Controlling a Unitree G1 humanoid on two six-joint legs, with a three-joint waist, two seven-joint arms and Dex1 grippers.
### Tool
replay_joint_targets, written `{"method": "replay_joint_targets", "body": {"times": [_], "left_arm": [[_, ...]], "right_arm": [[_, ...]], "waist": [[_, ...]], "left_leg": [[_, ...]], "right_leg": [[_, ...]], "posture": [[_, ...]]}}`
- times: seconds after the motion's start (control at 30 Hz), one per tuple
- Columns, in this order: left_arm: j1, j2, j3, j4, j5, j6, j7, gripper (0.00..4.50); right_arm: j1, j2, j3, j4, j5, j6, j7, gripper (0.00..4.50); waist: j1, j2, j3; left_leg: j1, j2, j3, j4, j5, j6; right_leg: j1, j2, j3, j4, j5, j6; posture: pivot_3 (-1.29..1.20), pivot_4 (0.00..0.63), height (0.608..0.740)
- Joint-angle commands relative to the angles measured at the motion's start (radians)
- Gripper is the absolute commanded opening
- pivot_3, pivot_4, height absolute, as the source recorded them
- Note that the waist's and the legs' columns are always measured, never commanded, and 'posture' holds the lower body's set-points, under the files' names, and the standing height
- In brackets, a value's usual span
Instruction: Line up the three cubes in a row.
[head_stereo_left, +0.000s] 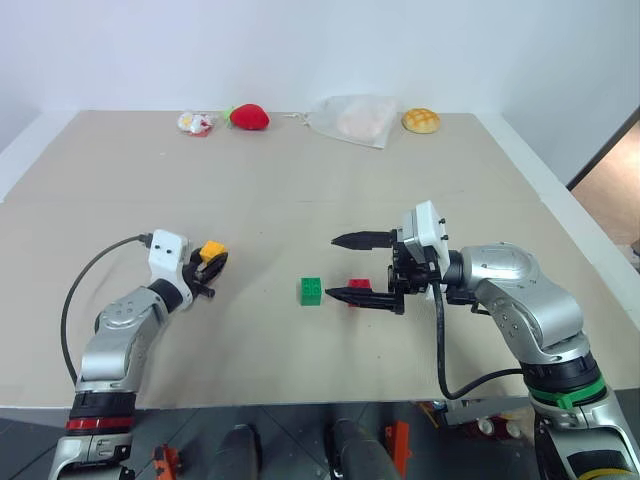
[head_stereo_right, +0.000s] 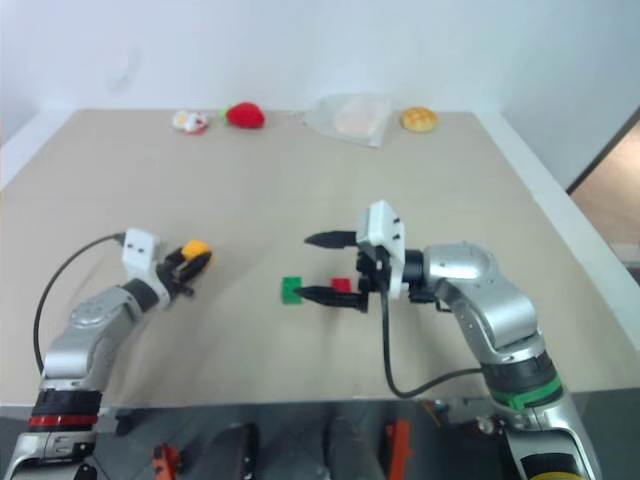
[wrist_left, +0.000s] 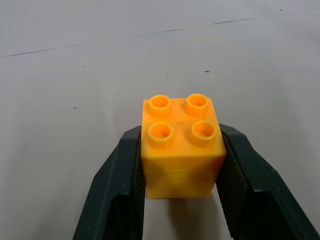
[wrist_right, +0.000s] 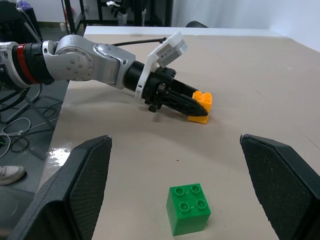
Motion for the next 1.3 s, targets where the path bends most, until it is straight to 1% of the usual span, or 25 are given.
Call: {"method": "replay_joint_targets", "body": {"times": [0.03,0.13,0.23,0.33,0.43,0.5,0.63,0.77,0.9,1.1,1.3], "left_arm": [[-0.034,0.054,-0.001,-0.003,0.018,-0.014,-0.034,1.33],[-0.076,0.112,0.001,-0.011,-0.015,-0.07,-0.15,1.33],[-0.1,0.185,-0.005,-0.064,-0.099,-0.106,-0.362,1.33],[-0.095,0.269,-0.029,-0.101,-0.17,-0.108,-0.576,1.33],[-0.08,0.301,-0.056,-0.124,-0.225,-0.093,-0.706,1.33],[-0.076,0.299,-0.084,-0.129,-0.238,-0.088,-0.756,1.33],[-0.087,0.27,-0.147,-0.092,-0.218,-0.127,-0.818,1.33],[-0.115,0.241,-0.191,0.003,-0.183,-0.178,-0.87,1.33],[-0.181,0.215,-0.204,0.144,-0.143,-0.247,-0.907,1.33],[-0.255,0.21,-0.208,0.31,-0.097,-0.338,-0.973,1.33],[-0.283,0.192,-0.211,0.376,-0.075,-0.374,-1.003,1.33]], "right_arm": [[0.002,0.001,-0.037,-0.03,0.016,-0.02,-0.006,4.29],[0.0,-0.001,-0.034,-0.023,0.015,-0.024,0.0,4.29],[-0.003,-0.016,-0.037,-0.017,0.023,-0.017,0.02,4.29],[0.012,-0.055,-0.058,-0.018,0.051,-0.001,0.065,4.29],[0.031,-0.091,-0.086,-0.011,0.074,0.003,0.095,4.29],[0.038,-0.106,-0.093,0.0,0.062,0.0,0.093,4.29],[0.038,-0.112,-0.106,-0.002,0.065,0.013,0.075,4.29],[0.046,-0.112,-0.11,-0.031,0.07,0.032,0.051,4.29],[0.065,-0.131,-0.126,-0.066,0.085,0.057,0.038,4.29],[0.098,-0.181,-0.161,-0.092,0.111,0.084,0.054,4.29],[0.14,-0.216,-0.183,-0.069,0.118,0.081,0.074,4.29]], "waist": [[0.0,0.0,0.0],[0.0,0.0,0.0],[0.0,0.0,0.0],[0.0,0.0,0.0],[0.0,0.0,0.0],[0.0,0.0,0.0],[0.0,0.0,0.0],[0.0,0.0,0.0],[0.0,0.0,0.0],[0.0,0.0,0.0],[0.0,0.0,0.0]], "left_leg": [[0.0,0.0,0.0,0.0,0.0,0.0],[0.0,0.0,0.0,0.0,0.0,0.0],[0.0,0.0,0.0,0.0,0.0,0.0],[-0.001,0.0,0.001,-0.001,0.0,0.0],[-0.001,0.0,0.001,-0.003,0.0,0.0],[0.0,0.0,0.001,-0.003,0.0,0.0],[0.0,0.0,0.001,-0.002,0.0,0.0],[0.0,0.0,0.001,-0.002,0.0,0.0],[-0.001,0.0,0.001,-0.002,0.0,0.0],[-0.001,0.0,0.001,-0.002,0.0,0.0],[-0.001,0.0,0.001,-0.002,0.0,0.0]], "right_leg": [[0.0,0.0,0.0,0.0,0.0,0.0],[0.0,0.0,0.0,0.0,0.0,0.0],[0.0,0.0,0.0,0.0,0.0,0.0],[-0.001,-0.001,0.0,-0.002,-0.001,-0.001],[-0.001,-0.001,0.0,-0.002,-0.002,-0.001],[-0.001,-0.001,0.0,-0.002,-0.002,-0.001],[-0.001,-0.001,0.0,-0.002,-0.002,-0.001],[-0.001,-0.001,0.0,-0.002,-0.001,-0.001],[-0.001,0.0,0.0,-0.002,-0.001,-0.001],[-0.001,-0.001,0.0,-0.002,-0.001,-0.001],[-0.001,-0.001,0.0,-0.002,-0.001,-0.001]], "posture": [[0.0,0.15,0.739],[0.0,0.15,0.739],[0.0,0.15,0.739],[0.0,0.15,0.739],[0.0,0.15,0.739],[0.0,0.15,0.739],[0.0,0.15,0.739],[0.0,0.15,0.739],[0.0,0.15,0.739],[0.0,0.15,0.739],[0.0,0.15,0.739]]}}
